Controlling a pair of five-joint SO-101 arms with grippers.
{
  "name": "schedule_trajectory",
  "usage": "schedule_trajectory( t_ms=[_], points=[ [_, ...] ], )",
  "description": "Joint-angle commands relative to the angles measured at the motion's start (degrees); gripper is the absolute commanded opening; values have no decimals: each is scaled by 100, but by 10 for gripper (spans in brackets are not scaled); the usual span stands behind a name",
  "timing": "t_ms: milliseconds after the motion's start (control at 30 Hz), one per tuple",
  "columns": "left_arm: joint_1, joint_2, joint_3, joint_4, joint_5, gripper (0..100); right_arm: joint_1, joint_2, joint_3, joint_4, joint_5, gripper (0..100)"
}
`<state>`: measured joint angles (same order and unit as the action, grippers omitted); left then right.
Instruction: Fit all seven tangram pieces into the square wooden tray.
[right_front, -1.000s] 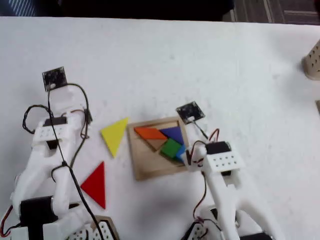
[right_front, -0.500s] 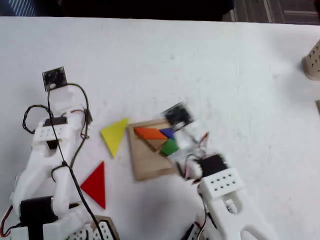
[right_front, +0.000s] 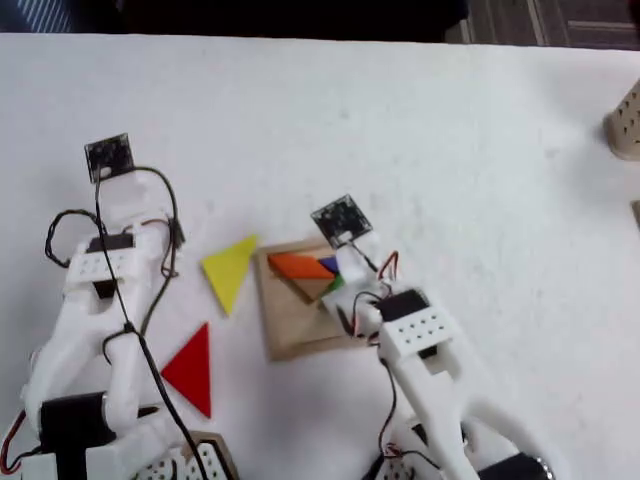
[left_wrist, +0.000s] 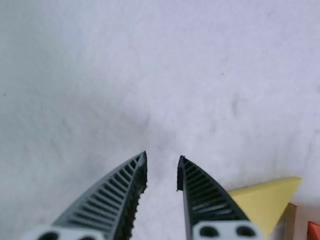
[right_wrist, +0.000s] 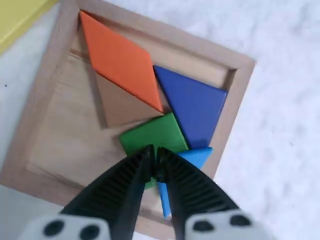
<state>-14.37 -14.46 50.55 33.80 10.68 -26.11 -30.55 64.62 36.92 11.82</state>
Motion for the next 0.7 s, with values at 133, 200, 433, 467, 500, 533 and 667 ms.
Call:
schedule_trajectory(
  t_ms=[133,200,433,467,500,533,667],
  points=[
    [-22,-4,-316,-132,-70,23,66,576,-457,-92,-44,18],
    [-22,-4,-316,-132,-70,23,66,505,-466,84,-44,18],
    [-22,-4,-316,-141,-70,23,75,57,-404,998,-53,18],
    [-22,-4,-316,-141,-70,23,75,-4,-334,1068,-53,18],
    [-22,-4,-316,-141,-70,23,75,-57,-273,1103,-53,18],
    [-22,-4,-316,-141,-70,23,75,-127,-211,1121,-53,18],
    [-22,-4,-316,-141,-70,23,84,-514,-141,1156,-53,18]
  ],
)
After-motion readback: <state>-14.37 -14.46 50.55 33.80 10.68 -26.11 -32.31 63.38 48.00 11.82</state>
